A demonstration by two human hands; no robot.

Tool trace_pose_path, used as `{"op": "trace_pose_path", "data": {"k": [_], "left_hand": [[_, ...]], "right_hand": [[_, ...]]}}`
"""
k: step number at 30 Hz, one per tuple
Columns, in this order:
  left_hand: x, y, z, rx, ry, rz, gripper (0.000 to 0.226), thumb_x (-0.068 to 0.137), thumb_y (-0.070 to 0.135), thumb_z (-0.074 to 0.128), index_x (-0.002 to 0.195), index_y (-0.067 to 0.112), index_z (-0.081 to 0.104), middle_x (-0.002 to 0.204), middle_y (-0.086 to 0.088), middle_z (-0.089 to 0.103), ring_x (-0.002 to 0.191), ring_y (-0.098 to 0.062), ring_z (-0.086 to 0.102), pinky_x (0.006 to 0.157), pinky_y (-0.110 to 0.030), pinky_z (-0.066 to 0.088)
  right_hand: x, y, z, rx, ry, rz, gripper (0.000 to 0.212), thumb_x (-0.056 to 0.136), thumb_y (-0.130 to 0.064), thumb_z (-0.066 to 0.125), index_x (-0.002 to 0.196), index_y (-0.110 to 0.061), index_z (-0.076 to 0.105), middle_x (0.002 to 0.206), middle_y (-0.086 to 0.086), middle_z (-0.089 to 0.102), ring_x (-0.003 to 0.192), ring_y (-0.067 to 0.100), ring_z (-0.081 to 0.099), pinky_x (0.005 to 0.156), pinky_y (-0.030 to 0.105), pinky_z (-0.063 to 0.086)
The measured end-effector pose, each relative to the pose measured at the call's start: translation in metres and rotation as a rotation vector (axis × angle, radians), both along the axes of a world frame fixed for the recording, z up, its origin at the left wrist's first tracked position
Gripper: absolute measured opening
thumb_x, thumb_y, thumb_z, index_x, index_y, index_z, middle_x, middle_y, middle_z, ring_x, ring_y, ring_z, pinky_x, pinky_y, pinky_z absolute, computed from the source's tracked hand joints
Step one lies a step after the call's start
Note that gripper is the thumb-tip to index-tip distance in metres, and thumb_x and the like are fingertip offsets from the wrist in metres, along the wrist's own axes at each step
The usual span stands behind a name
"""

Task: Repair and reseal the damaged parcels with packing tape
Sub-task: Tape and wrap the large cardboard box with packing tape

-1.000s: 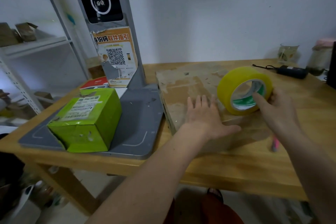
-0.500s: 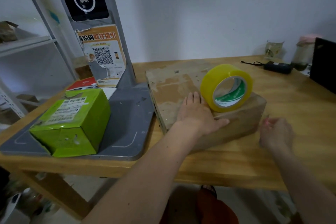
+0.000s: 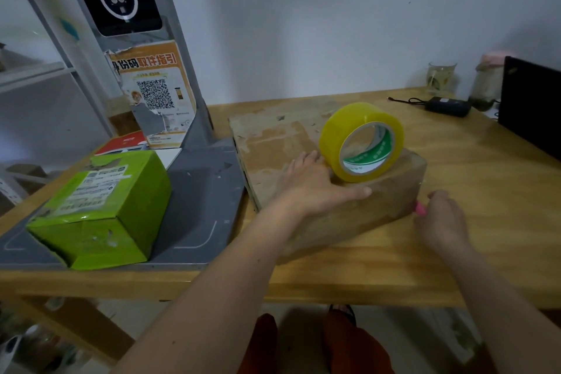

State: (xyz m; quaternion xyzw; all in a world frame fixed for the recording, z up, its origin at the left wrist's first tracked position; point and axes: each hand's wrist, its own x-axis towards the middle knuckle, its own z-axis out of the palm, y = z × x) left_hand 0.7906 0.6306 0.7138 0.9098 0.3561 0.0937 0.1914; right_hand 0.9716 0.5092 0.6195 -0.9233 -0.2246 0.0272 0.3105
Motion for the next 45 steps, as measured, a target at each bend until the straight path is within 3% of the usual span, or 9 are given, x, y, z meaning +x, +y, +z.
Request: {"op": "trace_pose_path", "data": {"k": [2, 5, 10, 14, 20, 24, 28, 35, 45], "left_hand": [[-0.004, 0.003, 0.001, -0.220, -0.274, 0.039, 0.077, 0.056, 0.076, 0.072, 0.119, 0.035, 0.056, 0.120, 0.005, 0.062, 0.115, -0.019, 0.058, 0.099, -0.044, 0.049], [-0.007, 0.008, 0.006, -0.448, -0.513, 0.029, 0.070, 0.067, 0.042, 0.087, 0.127, 0.025, 0.054, 0.118, 0.005, 0.064, 0.108, -0.014, 0.061, 0.096, -0.039, 0.052], [-0.002, 0.014, 0.025, -0.488, -0.582, -0.066, 0.058, 0.073, 0.029, 0.085, 0.124, 0.021, 0.059, 0.112, 0.003, 0.068, 0.099, -0.012, 0.066, 0.076, -0.024, 0.056], [-0.002, 0.019, 0.029, -0.489, -0.515, -0.104, 0.039, 0.076, 0.040, 0.081, 0.107, 0.025, 0.063, 0.089, 0.010, 0.068, 0.079, -0.006, 0.064, 0.063, -0.019, 0.050], [-0.004, 0.028, 0.033, -0.464, -0.314, -0.149, 0.064, 0.061, 0.067, 0.073, 0.106, 0.022, 0.071, 0.098, -0.001, 0.075, 0.087, -0.015, 0.068, 0.076, -0.027, 0.051], [-0.002, 0.028, 0.027, -0.527, -0.441, -0.139, 0.042, 0.073, 0.045, 0.081, 0.105, 0.019, 0.072, 0.096, 0.002, 0.075, 0.088, -0.012, 0.070, 0.077, -0.026, 0.052], [-0.002, 0.020, 0.015, -0.537, -0.551, -0.155, 0.030, 0.079, 0.033, 0.078, 0.103, 0.015, 0.070, 0.091, 0.004, 0.074, 0.086, -0.008, 0.070, 0.073, -0.019, 0.052], [-0.001, 0.017, 0.012, -0.604, -0.727, -0.137, 0.028, 0.074, 0.031, 0.080, 0.097, 0.021, 0.069, 0.091, 0.005, 0.075, 0.089, -0.011, 0.071, 0.081, -0.029, 0.056], [-0.006, 0.017, 0.012, -0.675, -0.859, -0.160, 0.033, 0.074, 0.024, 0.080, 0.105, 0.021, 0.068, 0.104, -0.004, 0.075, 0.099, -0.020, 0.071, 0.089, -0.036, 0.056]], "right_hand": [[0.001, -0.003, 0.003, 0.074, 0.023, -0.033, 0.040, 0.090, -0.012, 0.059, 0.125, 0.003, 0.048, 0.121, 0.029, 0.053, 0.115, 0.044, 0.049, 0.093, 0.043, 0.041], [0.002, -0.010, 0.011, 0.182, 0.109, -0.080, 0.043, 0.089, -0.007, 0.058, 0.130, 0.001, 0.047, 0.126, 0.026, 0.052, 0.116, 0.040, 0.050, 0.092, 0.040, 0.041], [-0.020, -0.027, 0.038, 0.537, 0.087, -0.061, 0.037, 0.092, -0.004, 0.054, 0.129, -0.007, 0.049, 0.119, 0.010, 0.058, 0.104, 0.028, 0.058, 0.073, 0.028, 0.047], [-0.059, -0.046, 0.063, 0.735, -0.056, 0.281, 0.026, 0.090, -0.012, 0.063, 0.115, -0.020, 0.059, 0.091, -0.003, 0.063, 0.071, 0.008, 0.062, 0.050, 0.017, 0.048], [-0.090, -0.047, 0.067, 0.495, -0.116, 0.779, 0.035, 0.073, -0.014, 0.080, 0.104, -0.026, 0.071, 0.094, -0.017, 0.058, 0.086, 0.002, 0.058, 0.068, 0.011, 0.047], [-0.098, -0.039, 0.067, 0.334, -0.271, 0.782, 0.032, 0.077, -0.026, 0.077, 0.108, -0.029, 0.072, 0.123, -0.019, 0.052, 0.110, -0.002, 0.051, 0.083, 0.011, 0.043], [-0.105, -0.032, 0.061, 0.262, -0.386, 0.716, 0.028, 0.080, -0.024, 0.076, 0.108, -0.025, 0.073, 0.133, -0.004, 0.057, 0.120, 0.015, 0.054, 0.083, 0.027, 0.045], [-0.107, -0.028, 0.061, 0.209, -0.442, 0.641, 0.027, 0.079, -0.023, 0.076, 0.105, -0.021, 0.073, 0.120, 0.000, 0.067, 0.116, 0.015, 0.056, 0.079, 0.023, 0.040], [-0.118, -0.027, 0.081, 0.103, -0.383, 0.627, 0.026, 0.093, -0.034, 0.057, 0.114, -0.022, 0.066, 0.135, -0.003, 0.057, 0.104, 0.019, 0.065, 0.079, 0.035, 0.054]]}}
